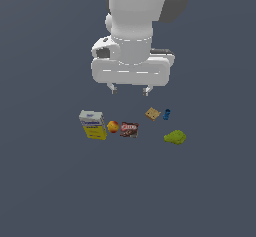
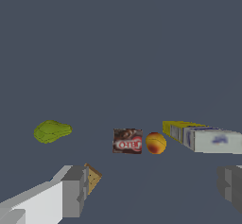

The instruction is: Pick up a designated object from a clutter of objects.

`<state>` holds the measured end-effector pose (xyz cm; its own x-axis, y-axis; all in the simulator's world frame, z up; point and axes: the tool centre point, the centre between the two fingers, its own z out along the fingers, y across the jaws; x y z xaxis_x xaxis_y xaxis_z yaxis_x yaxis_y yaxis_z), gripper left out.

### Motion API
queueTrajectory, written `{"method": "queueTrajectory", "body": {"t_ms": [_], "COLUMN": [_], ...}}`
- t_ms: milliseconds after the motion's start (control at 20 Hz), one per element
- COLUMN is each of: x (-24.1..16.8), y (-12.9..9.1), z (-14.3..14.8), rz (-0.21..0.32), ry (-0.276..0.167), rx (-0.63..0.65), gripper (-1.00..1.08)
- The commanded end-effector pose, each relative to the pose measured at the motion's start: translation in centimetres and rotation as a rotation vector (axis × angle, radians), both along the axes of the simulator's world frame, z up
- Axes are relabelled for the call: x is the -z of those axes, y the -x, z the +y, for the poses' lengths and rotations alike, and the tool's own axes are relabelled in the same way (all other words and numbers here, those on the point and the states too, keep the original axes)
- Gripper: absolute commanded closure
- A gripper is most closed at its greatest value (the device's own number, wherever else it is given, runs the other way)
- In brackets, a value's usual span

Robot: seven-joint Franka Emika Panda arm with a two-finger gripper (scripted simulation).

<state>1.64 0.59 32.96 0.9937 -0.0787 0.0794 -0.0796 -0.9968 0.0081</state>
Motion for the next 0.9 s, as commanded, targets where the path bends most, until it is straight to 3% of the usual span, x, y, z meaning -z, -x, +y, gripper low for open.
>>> {"method": "queueTrajectory", "body": {"t_ms": [0, 400, 850], "x": [1.1, 6.2, 12.9], "y": [0.1, 1.1, 3.6], "z": [0.5, 3.1, 6.6], "rz": [0.003, 0.012, 0.025], "ry": [-0.001, -0.004, -0.010], "rx": [0.021, 0.126, 0.268], "gripper": [-0.92, -0.92, -0.92]}}
